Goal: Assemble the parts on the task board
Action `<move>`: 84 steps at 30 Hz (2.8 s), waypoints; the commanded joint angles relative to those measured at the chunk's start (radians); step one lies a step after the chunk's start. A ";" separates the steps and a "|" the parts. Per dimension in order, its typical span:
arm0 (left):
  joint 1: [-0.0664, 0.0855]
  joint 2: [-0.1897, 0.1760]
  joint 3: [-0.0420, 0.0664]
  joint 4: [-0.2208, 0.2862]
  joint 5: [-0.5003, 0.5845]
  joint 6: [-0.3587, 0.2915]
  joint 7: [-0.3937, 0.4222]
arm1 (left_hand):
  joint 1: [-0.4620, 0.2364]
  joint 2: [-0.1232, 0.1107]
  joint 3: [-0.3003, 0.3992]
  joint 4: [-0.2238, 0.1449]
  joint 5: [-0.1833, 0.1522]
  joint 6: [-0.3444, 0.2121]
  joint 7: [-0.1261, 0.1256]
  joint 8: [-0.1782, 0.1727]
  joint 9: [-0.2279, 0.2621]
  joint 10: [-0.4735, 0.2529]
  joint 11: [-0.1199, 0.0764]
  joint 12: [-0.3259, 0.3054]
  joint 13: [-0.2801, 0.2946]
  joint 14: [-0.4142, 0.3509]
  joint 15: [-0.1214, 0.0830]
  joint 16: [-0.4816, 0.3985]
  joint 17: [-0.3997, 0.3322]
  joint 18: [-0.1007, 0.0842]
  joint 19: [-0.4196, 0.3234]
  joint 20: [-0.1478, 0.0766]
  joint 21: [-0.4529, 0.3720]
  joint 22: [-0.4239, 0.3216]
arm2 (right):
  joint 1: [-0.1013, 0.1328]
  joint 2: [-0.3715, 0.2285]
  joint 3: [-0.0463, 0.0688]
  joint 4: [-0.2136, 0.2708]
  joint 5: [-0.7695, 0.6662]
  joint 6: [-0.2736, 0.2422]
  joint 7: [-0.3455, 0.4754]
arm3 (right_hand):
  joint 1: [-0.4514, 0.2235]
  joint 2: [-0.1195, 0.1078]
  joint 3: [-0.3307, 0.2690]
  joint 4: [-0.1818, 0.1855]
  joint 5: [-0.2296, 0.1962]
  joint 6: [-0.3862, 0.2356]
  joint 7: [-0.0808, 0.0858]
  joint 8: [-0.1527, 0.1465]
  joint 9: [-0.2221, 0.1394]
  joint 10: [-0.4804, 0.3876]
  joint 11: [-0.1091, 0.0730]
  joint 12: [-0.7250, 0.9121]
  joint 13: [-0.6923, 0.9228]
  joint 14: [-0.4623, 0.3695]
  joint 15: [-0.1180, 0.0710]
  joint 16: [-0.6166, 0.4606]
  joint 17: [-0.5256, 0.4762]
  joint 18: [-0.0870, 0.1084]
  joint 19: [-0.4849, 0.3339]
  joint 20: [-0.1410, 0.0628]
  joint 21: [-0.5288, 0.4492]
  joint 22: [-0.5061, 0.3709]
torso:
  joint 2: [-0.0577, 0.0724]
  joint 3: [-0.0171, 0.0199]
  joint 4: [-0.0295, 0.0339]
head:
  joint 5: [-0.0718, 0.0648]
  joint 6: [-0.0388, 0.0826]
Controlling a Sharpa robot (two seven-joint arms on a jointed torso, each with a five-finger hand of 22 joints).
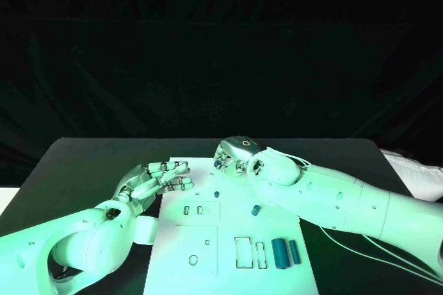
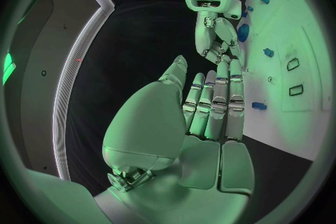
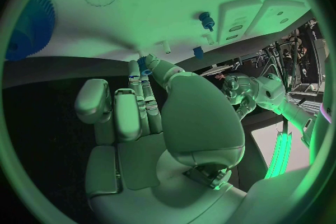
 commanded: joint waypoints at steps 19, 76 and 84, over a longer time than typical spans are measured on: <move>0.002 0.002 0.001 0.004 -0.001 0.021 0.004 | 0.007 0.005 0.000 -0.009 -0.006 0.002 0.006 -0.004 -0.001 -0.004 0.001 -0.005 -0.001 -0.008 0.001 -0.007 0.002 0.000 -0.005 0.000 0.003 0.000 | 0.001 0.043 -0.004 -0.048 -0.028 0.045 -0.030 | -0.010 -0.014 -0.001 0.015 0.002 -0.002 0.004 -0.006 0.017 -0.016 0.009 -0.004 -0.003 0.039 -0.001 0.008 0.001 -0.015 -0.008 0.002 0.004 0.002 | 0.003 -0.0019 0.0033 | 0.001 -0.006; 0.004 -0.011 0.001 -0.005 0.003 0.035 -0.009 | 0.010 0.005 0.001 -0.013 -0.006 0.002 0.006 -0.004 -0.001 -0.005 0.001 -0.005 -0.001 -0.008 0.001 -0.008 0.003 0.000 -0.005 0.001 0.002 0.000 | -0.020 -0.283 0.040 0.175 0.191 0.139 -0.106 | 0.100 -0.063 -0.425 0.226 0.143 -0.184 0.024 0.001 -0.002 0.228 0.005 1.387 1.381 0.089 0.003 0.210 0.357 -0.088 0.205 0.008 0.219 0.399 | -0.002 0.0002 -0.0267 | 0.010 -0.015; 0.004 -0.010 0.001 -0.006 0.003 0.035 -0.010 | 0.011 0.006 0.002 -0.015 -0.006 0.002 0.006 -0.004 -0.001 -0.005 0.001 -0.004 -0.001 -0.008 0.001 -0.009 0.004 0.000 -0.005 0.001 0.003 0.000 | -0.024 -0.273 0.039 0.159 0.202 0.140 -0.097 | 0.107 -0.049 -0.419 0.226 0.145 -0.174 0.023 0.005 -0.001 0.232 0.004 1.398 1.393 0.090 0.002 0.211 0.359 -0.089 0.208 0.008 0.222 0.405 | -0.002 0.0004 -0.0271 | 0.010 -0.016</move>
